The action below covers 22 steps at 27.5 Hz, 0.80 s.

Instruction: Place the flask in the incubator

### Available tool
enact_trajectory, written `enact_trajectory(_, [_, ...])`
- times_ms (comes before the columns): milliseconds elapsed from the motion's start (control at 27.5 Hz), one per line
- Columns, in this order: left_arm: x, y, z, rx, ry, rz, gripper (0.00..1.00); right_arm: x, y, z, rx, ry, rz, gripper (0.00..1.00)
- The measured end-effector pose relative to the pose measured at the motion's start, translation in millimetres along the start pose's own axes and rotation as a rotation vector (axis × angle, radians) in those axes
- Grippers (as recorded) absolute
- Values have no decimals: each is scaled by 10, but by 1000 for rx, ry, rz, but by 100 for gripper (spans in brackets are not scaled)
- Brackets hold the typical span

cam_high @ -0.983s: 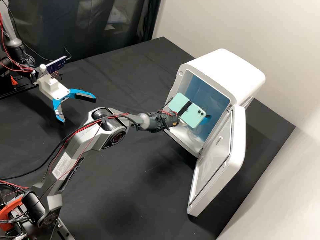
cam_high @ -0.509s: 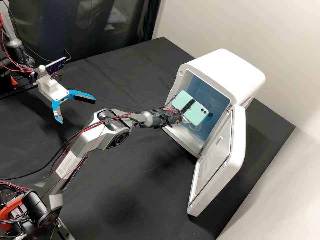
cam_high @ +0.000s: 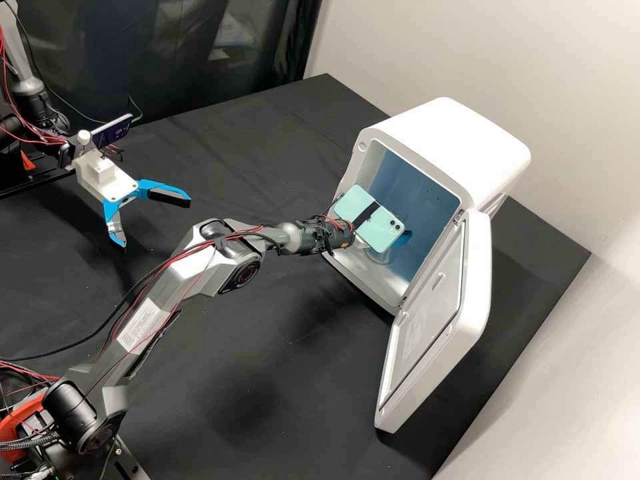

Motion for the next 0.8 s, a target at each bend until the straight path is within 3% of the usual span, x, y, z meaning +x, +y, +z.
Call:
enact_trajectory(546, [7, -6, 39, 1, -18, -3, 100, 46, -22, 38, -18, -8, 25, 0])
enact_trajectory(801, [8, -8, 48, 2, -22, -4, 100, 64, 46, 106, -27, -25, 37, 0])
